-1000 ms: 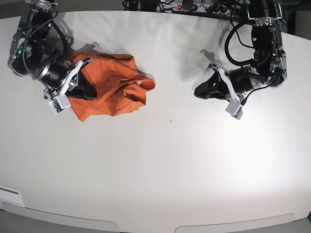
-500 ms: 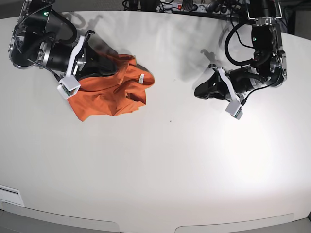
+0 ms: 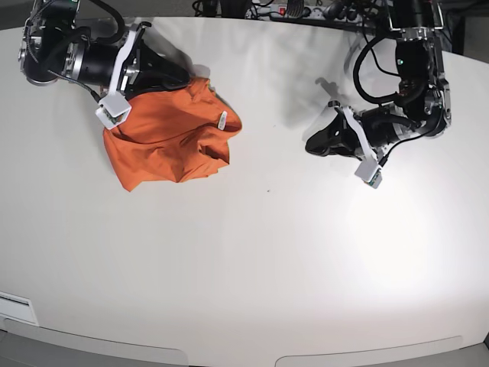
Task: Fold the T-shirt properly
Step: 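Press and smooth the folded bundle with the right gripper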
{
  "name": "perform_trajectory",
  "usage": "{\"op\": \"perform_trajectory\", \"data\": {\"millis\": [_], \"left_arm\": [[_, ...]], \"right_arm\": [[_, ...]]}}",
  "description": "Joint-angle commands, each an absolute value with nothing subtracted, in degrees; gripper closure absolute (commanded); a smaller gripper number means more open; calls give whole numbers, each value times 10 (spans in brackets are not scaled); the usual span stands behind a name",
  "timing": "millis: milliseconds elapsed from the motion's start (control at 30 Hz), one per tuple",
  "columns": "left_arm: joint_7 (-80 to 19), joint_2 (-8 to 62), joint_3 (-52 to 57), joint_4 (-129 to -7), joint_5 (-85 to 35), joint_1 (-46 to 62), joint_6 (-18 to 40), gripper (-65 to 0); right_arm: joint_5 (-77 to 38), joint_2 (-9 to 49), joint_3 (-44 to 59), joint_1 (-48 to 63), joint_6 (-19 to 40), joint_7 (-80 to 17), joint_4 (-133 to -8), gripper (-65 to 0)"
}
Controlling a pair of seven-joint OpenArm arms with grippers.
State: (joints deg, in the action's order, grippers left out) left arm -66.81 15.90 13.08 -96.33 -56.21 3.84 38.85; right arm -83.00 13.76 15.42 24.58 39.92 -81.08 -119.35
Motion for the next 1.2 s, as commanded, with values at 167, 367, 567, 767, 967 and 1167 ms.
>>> {"op": "perform_trajectory", "data": {"millis": [167, 367, 567, 767, 967, 1167], "left_arm": [[-654, 163, 132, -973, -582, 30, 394, -1], [-654, 163, 132, -973, -582, 30, 394, -1], [-655, 163, 132, -973, -582, 30, 394, -1], [-656, 162, 132, -973, -582, 30, 394, -1], [-656, 162, 132, -973, -582, 30, 394, -1], [-656, 162, 132, -973, -581, 30, 394, -1]], "right_arm": [[-850, 141, 95, 232, 400, -800, -1203, 0], [-850, 140, 6, 203, 400, -800, -1203, 0], [-850, 121, -61, 178, 400, -800, -1203, 0], [-759, 81, -64, 142, 400, -753, -1203, 0], [-595, 32, -68, 131, 400, -642, -1201, 0], [-630, 40, -93, 117, 400, -659, -1203, -428]]}}
